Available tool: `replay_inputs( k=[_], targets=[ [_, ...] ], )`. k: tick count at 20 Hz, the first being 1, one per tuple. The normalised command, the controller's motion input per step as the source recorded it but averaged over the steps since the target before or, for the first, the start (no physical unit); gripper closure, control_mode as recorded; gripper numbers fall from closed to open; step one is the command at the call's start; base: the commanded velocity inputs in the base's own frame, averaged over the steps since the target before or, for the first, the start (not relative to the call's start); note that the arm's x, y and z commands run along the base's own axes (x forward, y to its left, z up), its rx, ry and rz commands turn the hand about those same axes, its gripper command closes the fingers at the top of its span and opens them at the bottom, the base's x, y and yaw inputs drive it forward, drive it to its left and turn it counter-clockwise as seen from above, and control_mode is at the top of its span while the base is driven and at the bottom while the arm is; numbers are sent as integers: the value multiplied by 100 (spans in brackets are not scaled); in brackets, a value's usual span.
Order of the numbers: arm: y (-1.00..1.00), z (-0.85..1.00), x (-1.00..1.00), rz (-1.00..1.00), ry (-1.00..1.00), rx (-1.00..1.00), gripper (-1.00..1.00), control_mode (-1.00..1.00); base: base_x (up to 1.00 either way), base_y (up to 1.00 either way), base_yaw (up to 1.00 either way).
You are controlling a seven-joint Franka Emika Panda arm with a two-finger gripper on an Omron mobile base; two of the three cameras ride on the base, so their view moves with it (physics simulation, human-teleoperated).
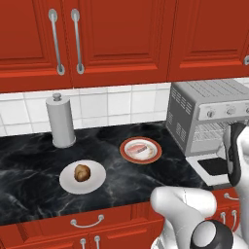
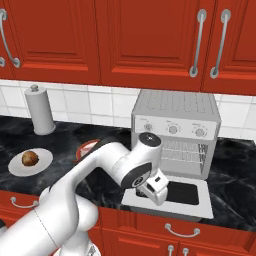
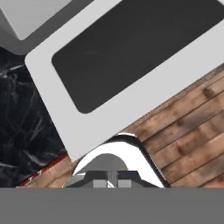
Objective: Open the toaster oven door. Place the bread on the top rack in the toaster oven and place the steak on the bottom rack.
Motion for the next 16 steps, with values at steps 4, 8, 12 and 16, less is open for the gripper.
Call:
replay_inputs(
  k=[4, 8, 12, 16],
  targets=[
    [-3, 14, 29, 1, 1, -9, -100, -100, 0, 0, 0],
    [-5, 2, 16, 6, -2, -2, -100, -100, 0, 0, 0],
    [-3, 6, 17, 9, -10, 0, -100, -100, 0, 0, 0],
    [-14, 10, 19, 15, -16, 2, -100, -100, 0, 0, 0]
  ],
)
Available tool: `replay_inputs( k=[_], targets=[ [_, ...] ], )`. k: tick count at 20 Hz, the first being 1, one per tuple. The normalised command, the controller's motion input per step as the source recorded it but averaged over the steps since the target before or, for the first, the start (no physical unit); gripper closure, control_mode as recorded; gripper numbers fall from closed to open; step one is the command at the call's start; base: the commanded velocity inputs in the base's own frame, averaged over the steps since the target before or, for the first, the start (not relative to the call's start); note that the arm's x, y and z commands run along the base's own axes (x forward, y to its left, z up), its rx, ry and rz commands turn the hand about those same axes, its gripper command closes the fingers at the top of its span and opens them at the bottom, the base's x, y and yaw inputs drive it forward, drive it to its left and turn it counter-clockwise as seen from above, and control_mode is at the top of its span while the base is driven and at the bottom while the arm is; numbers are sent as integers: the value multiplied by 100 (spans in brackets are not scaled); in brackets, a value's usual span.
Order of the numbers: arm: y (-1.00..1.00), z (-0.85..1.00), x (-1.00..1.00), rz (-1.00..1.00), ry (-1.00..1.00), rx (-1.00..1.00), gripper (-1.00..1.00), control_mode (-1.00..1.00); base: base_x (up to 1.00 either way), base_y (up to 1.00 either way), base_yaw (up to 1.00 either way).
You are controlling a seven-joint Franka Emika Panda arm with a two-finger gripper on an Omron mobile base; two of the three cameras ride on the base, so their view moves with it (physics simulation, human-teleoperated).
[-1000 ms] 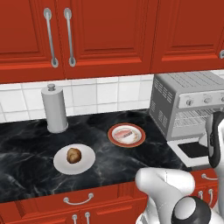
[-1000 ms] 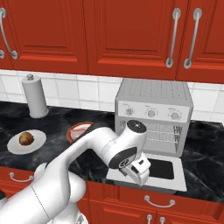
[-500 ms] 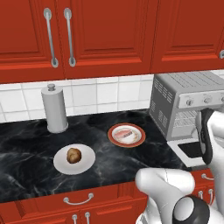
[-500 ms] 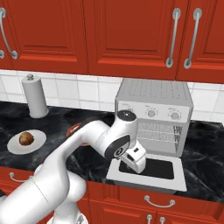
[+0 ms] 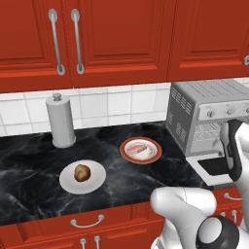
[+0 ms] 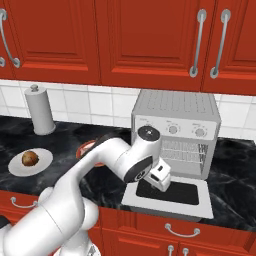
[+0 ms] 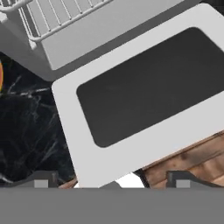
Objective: Open the toaster oven door. Place the bread on the top rack in the toaster oven and place the steak on the bottom rack.
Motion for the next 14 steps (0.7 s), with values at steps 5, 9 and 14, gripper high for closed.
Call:
replay_inputs(
  k=[5, 9, 14],
  targets=[
    [-24, 1, 20, 23, -24, 0, -100, -100, 0, 0, 0],
    [-21, -3, 14, 24, -34, 0, -100, -100, 0, 0, 0],
    [-16, 0, 17, 11, -38, 0, -100, -100, 0, 0, 0]
  ],
)
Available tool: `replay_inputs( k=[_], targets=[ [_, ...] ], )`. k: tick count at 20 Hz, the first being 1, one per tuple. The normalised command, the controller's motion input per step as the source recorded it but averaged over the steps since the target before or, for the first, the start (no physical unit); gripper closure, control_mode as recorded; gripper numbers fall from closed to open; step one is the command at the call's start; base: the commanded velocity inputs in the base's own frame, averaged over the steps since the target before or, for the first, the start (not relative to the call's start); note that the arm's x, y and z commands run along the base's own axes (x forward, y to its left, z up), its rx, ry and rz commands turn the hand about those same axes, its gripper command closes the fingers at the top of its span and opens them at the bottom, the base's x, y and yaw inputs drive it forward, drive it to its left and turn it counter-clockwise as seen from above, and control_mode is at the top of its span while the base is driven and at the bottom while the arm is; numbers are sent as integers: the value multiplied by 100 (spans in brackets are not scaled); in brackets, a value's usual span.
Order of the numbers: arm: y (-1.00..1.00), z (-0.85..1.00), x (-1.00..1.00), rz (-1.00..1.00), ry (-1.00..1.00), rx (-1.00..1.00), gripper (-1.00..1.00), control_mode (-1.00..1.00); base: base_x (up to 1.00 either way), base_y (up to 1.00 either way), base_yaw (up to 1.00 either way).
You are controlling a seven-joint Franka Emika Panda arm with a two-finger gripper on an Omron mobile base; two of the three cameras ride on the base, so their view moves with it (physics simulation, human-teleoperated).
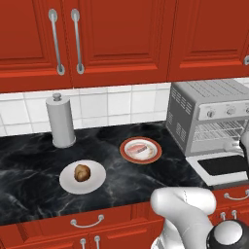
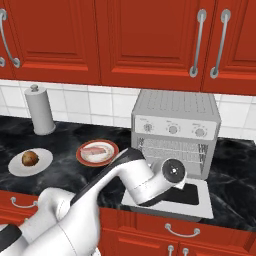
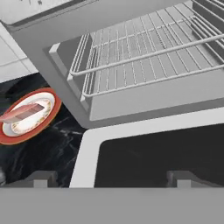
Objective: Open the toaster oven door. Place the bread on the top rack in the toaster oven and place the steak on the bottom rack.
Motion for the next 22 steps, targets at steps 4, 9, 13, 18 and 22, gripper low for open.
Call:
replay_inputs(
  k=[4, 9, 13, 18, 22],
  targets=[
    [-11, 0, 21, 2, -21, 0, -100, -100, 0, 0, 0],
    [-3, 0, 31, 0, -1, 1, -100, -100, 0, 0, 0],
    [-1, -3, 35, 0, 0, 0, -100, -100, 0, 0, 0],
    [-13, -7, 31, 0, 0, 8, -100, -100, 0, 0, 0],
    [-12, -21, 18, 0, 0, 17, -100, -100, 0, 0, 0]
  ],
)
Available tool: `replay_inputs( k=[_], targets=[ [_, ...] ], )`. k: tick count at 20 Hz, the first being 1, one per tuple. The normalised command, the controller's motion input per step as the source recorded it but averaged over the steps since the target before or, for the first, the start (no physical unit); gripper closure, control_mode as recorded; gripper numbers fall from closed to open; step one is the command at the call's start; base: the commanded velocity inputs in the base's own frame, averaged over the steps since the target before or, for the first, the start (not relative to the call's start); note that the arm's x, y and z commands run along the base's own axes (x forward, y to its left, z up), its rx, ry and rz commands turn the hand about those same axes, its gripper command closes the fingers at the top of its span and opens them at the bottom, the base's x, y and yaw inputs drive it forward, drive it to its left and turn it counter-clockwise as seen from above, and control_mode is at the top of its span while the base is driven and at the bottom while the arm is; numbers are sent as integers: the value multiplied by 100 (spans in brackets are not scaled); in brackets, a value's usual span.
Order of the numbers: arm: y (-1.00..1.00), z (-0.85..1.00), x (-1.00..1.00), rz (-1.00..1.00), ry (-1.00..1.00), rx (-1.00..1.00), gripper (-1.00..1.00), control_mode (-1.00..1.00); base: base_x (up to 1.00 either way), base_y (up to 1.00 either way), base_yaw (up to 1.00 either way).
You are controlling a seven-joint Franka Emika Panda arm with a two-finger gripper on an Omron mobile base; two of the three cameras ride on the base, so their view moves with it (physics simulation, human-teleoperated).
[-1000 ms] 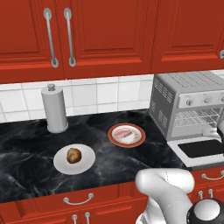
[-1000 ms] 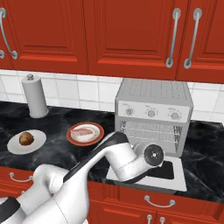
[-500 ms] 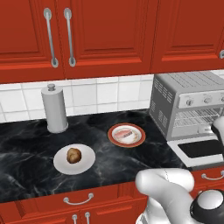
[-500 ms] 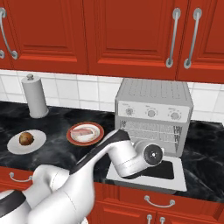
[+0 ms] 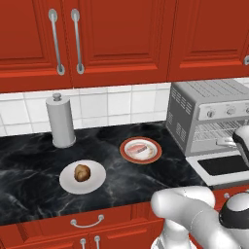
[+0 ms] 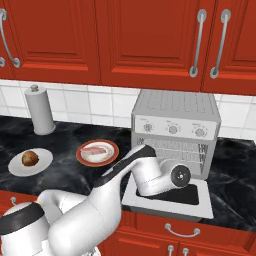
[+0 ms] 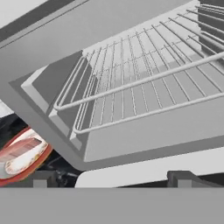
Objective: Open the toaster oven door. Place the bread on the top rack in the toaster oven and place the steak on the bottom rack.
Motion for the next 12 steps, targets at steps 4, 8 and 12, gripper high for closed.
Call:
replay_inputs(
  k=[4, 8, 12],
  targets=[
    [-8, -11, 18, 0, 0, 14, -100, -100, 0, 0, 0],
    [-6, -3, 14, 0, -2, 9, -100, -100, 0, 0, 0],
    [-12, -14, 6, 0, -4, 7, -100, -100, 0, 0, 0]
  ],
)
